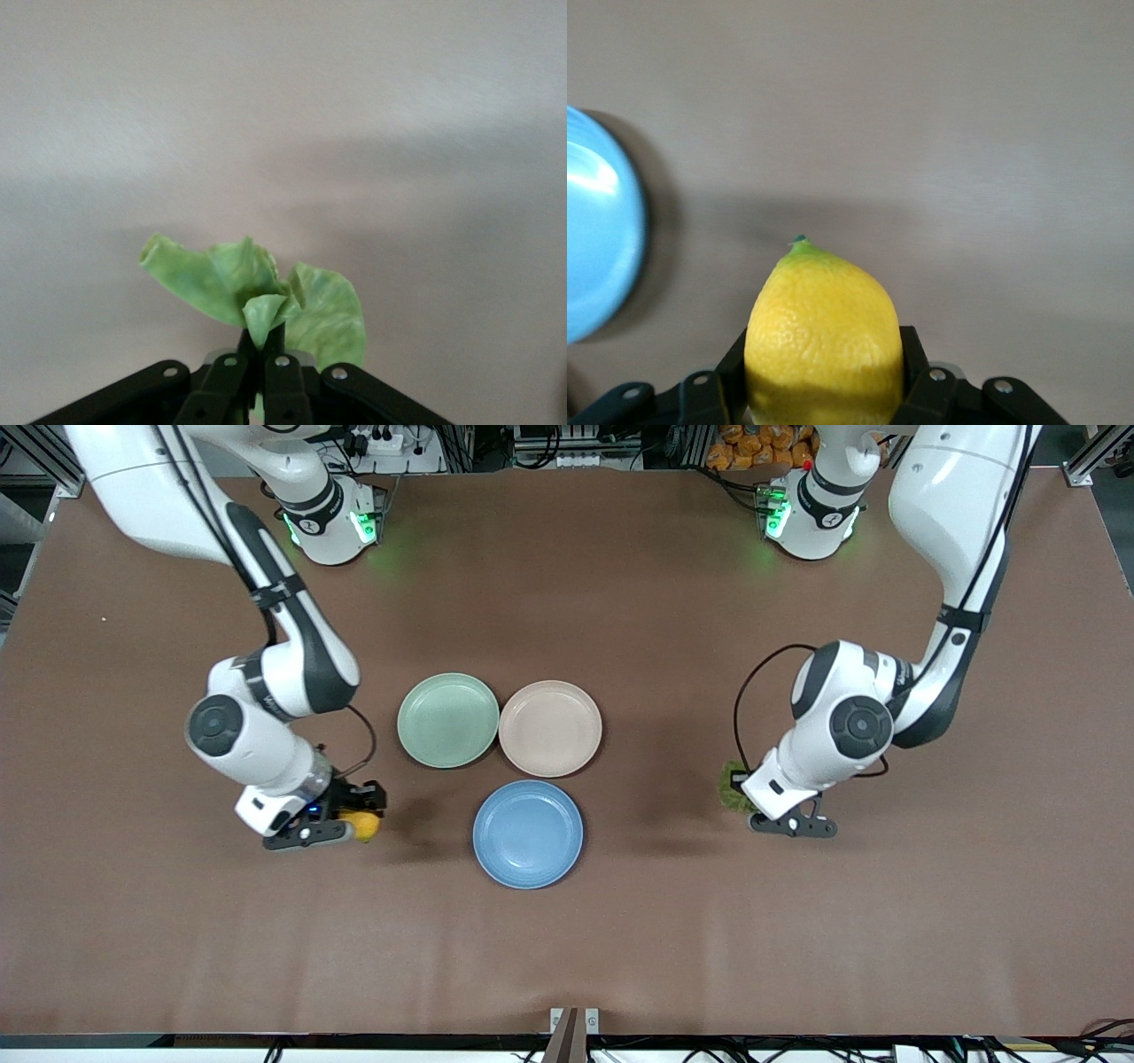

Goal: Place lemon and lettuce in plates
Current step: 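Carry the lemon over the blue plate while the left gripper carries lettuce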

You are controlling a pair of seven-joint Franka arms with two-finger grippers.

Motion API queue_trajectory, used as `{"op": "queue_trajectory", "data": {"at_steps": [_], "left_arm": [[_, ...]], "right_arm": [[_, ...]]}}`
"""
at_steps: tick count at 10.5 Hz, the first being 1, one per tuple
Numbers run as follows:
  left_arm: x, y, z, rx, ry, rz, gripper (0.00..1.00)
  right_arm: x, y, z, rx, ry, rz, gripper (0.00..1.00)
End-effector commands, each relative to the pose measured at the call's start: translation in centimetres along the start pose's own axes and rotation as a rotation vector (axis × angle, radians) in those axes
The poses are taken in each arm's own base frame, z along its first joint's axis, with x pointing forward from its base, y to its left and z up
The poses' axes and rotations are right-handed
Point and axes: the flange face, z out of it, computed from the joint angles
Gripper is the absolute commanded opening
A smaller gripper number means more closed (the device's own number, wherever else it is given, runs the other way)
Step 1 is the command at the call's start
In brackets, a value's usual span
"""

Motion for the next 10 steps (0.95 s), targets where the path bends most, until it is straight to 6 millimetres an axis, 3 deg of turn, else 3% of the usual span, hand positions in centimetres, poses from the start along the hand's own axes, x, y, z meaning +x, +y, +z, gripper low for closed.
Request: {"op": "queue_trajectory", "data": {"at_steps": [1, 3, 5, 8, 10], "left_arm": [[-2.9, 4.6, -0.9, -0.031, -0.016, -0.082, 0.0], [-4.8, 8.3, -1.1, -0.039, -0.054, -0.105, 0.0], [-6.6, 11.9, -1.3, -0.059, -0.07, -0.111, 0.0], [-9.0, 16.4, -1.2, -0.058, -0.079, -0.129, 0.0], [-10.4, 18.8, -0.9, -0.059, -0.083, -0.121, 0.0]], "right_arm": [[2.1, -5.4, 0.8, 0.036, 0.027, 0.062, 0.23], [3.0, -9.0, 2.5, 0.058, 0.041, 0.091, 0.25], [3.5, -11.2, 3.5, 0.097, 0.118, 0.127, 0.26], [2.7, -14.7, 5.3, 0.154, 0.183, 0.131, 0.29], [1.9, -15.8, 6.7, 0.16, 0.166, 0.133, 0.29]]}}
